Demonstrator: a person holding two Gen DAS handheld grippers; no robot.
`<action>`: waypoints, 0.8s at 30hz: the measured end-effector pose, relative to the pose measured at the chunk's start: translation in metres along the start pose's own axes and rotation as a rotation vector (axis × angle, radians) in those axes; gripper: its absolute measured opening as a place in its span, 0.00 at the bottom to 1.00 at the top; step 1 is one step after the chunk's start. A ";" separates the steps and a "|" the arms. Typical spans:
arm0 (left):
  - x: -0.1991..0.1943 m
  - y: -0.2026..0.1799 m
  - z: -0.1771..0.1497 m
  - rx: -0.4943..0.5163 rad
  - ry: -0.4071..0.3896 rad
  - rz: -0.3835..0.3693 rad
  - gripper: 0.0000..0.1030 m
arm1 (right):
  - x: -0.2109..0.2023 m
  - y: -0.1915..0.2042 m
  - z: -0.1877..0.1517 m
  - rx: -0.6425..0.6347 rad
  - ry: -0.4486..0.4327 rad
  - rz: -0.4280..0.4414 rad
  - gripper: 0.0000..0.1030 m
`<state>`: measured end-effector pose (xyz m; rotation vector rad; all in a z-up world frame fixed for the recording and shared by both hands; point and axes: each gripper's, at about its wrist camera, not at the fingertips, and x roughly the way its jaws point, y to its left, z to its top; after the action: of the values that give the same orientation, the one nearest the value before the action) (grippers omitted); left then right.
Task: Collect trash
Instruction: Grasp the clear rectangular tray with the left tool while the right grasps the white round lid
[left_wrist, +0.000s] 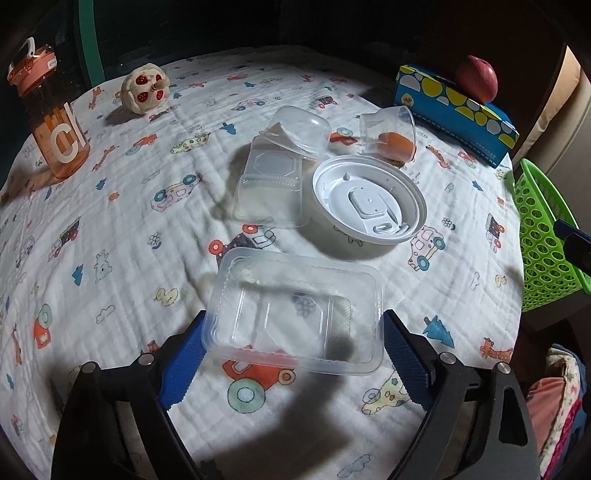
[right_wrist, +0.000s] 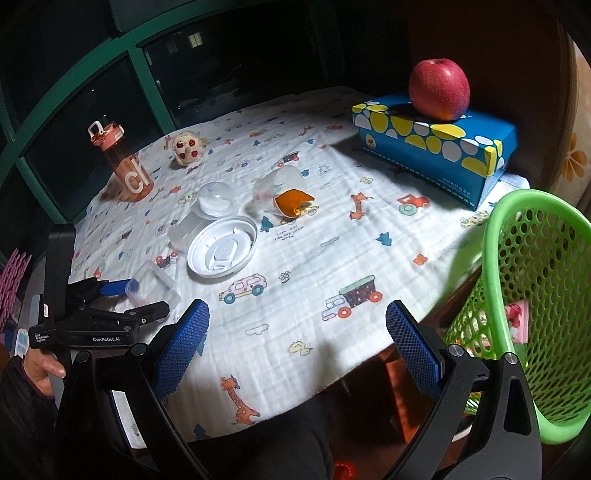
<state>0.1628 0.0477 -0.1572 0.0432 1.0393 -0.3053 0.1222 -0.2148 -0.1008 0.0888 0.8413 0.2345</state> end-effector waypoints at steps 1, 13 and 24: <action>-0.001 0.001 0.000 -0.004 -0.004 -0.002 0.85 | 0.003 0.001 0.000 -0.005 0.004 0.000 0.93; -0.039 0.030 0.004 -0.100 -0.086 0.029 0.84 | 0.046 0.038 0.012 -0.103 0.062 0.060 0.93; -0.053 0.058 0.002 -0.184 -0.112 0.050 0.84 | 0.103 0.077 0.025 -0.211 0.133 0.069 0.94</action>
<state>0.1552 0.1146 -0.1177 -0.1126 0.9504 -0.1643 0.1939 -0.1152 -0.1467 -0.0960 0.9413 0.3954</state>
